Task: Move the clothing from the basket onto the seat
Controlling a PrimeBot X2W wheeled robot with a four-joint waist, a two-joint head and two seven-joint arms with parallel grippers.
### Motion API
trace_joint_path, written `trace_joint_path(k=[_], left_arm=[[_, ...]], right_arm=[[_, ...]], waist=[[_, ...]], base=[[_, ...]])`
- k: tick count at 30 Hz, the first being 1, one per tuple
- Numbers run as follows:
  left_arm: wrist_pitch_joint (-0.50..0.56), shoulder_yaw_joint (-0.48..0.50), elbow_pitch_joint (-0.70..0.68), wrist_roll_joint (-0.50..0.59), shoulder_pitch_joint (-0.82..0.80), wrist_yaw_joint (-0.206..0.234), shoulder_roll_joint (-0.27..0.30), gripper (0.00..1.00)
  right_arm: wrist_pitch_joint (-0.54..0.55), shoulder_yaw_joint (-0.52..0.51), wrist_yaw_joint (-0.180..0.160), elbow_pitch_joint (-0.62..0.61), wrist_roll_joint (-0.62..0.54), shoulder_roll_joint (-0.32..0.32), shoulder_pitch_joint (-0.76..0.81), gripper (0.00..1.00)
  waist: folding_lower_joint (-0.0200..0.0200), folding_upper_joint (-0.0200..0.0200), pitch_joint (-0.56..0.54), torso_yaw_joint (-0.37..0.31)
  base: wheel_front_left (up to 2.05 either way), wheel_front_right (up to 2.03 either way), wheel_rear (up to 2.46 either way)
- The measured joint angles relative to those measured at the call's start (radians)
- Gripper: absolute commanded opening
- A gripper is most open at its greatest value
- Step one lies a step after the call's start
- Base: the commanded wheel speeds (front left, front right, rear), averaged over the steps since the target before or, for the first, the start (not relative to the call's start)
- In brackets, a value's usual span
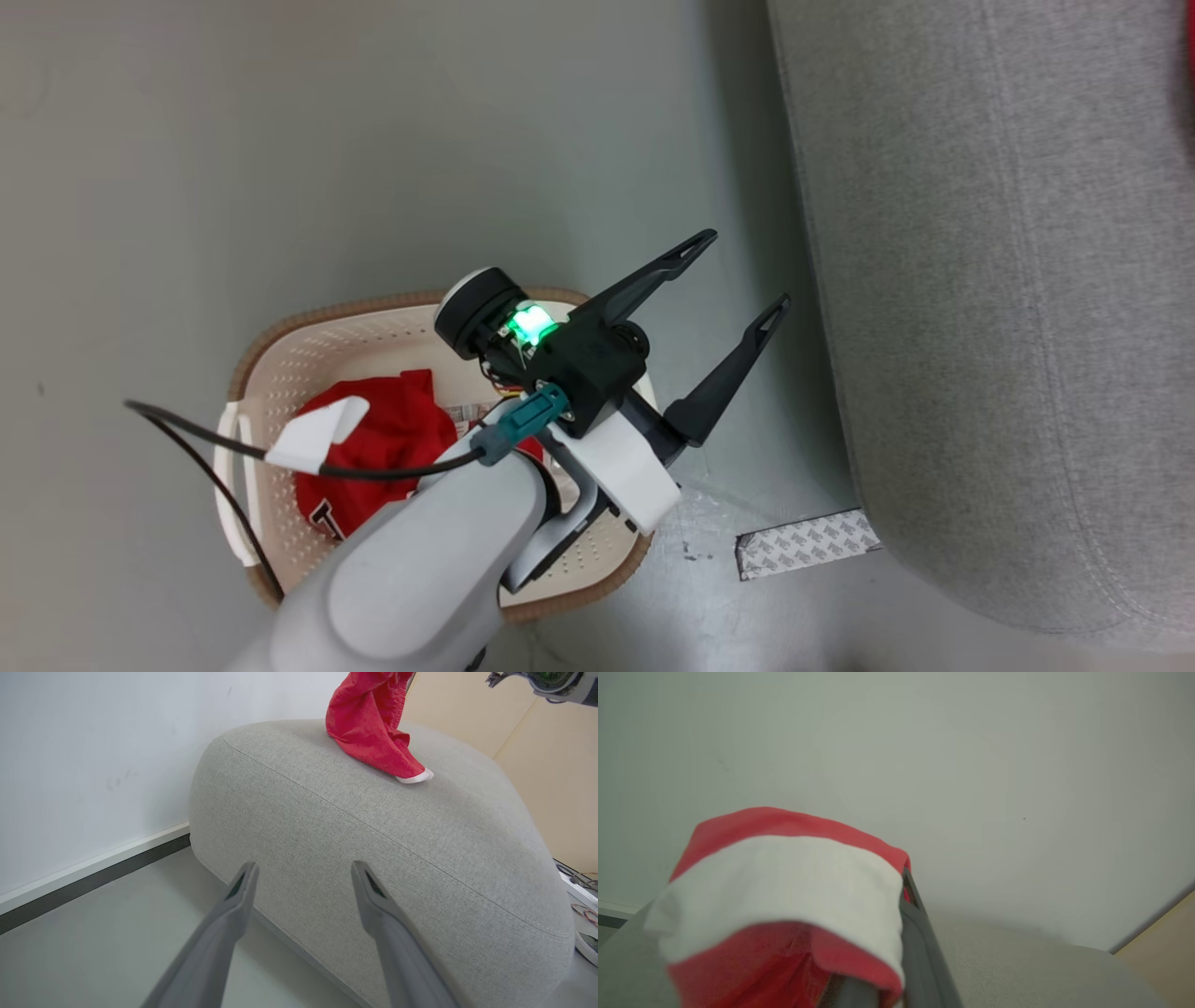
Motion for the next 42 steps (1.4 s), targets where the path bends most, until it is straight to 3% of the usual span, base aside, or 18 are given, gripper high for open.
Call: trace_joint_path(k=[6,14,16,17,18,19,27,35,42], left_arm=[[-0.017,-0.001,0.023,-0.001,-0.007,0.0,-0.006,1.0],[-0.044,-0.005,0.063,-0.014,-0.007,-0.001,-0.028,1.0],[-0.05,-0.006,0.069,-0.017,-0.007,-0.001,-0.03,1.0],[-0.052,-0.004,0.072,-0.018,-0.007,-0.001,-0.031,1.0],[-0.053,-0.005,0.075,-0.019,-0.007,0.0,-0.032,1.0],[-0.057,-0.005,0.077,-0.02,-0.006,0.001,-0.032,1.0],[-0.086,0.008,0.11,-0.051,0.021,0.01,-0.035,1.0],[-0.106,0.033,0.14,-0.084,0.098,0.031,-0.024,1.0],[-0.118,0.058,0.137,-0.118,0.166,0.054,-0.011,1.0]], right_arm=[[0.082,0.154,0.0,0.109,0.043,-0.048,-0.022,0.0],[0.234,0.374,0.0,0.201,0.198,-0.077,-0.02,0.0],[0.259,0.416,0.0,0.216,0.231,-0.091,-0.021,0.39],[0.268,0.434,0.0,0.223,0.249,-0.096,-0.022,0.47],[0.278,0.455,0.0,0.228,0.265,-0.099,-0.023,0.68],[0.29,0.474,0.0,0.231,0.278,-0.1,-0.025,1.0],[0.381,0.615,0.0,0.263,0.373,-0.135,-0.04,1.0],[0.438,0.74,0.0,0.199,0.433,-0.188,-0.03,1.0],[0.397,0.768,0.0,0.137,0.445,-0.255,-0.012,1.0]], waist=[[0.0,0.0,0.009,0.02],[-0.0001,0.0,-0.039,0.029],[-0.0002,0.0,-0.054,0.031],[-0.0003,0.0,-0.061,0.032],[-0.0003,0.0,-0.068,0.033],[-0.0003,-0.0001,-0.075,0.034],[-0.0003,0.0,-0.155,0.031],[-0.0004,0.0,-0.291,0.022],[-0.0005,-0.0001,-0.414,0.02]], base=[[0.0,0.0,0.0],[0.0,0.0,0.0],[0.0,0.0,0.0],[0.0,0.0,0.0],[0.0,0.0,0.0],[0.0,0.0,0.0],[0.0,0.0,0.0],[0.0,0.0,0.0],[0.0,0.0,0.0]])
